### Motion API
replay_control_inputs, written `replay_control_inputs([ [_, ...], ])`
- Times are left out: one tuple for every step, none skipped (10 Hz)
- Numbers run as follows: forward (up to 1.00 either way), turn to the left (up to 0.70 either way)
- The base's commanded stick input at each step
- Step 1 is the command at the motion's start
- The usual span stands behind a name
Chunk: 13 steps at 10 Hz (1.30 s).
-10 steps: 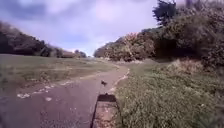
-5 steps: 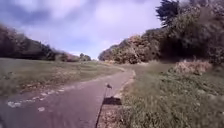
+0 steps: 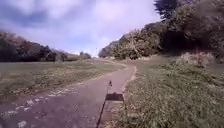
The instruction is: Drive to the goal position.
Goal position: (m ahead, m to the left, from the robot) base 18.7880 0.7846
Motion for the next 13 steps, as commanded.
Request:
replay_control_inputs([
  [0.7,0.01],
  [0.7,0.01],
  [0.7,0.0],
  [0.7,0.0],
  [0.7,0.0],
  [0.7,0.0],
  [0.7,-0.01],
  [0.7,-0.01],
  [0.7,-0.01],
  [0.7,-0.01],
  [0.7,-0.01],
  [0.7,-0.01],
  [0.7,-0.12],
])
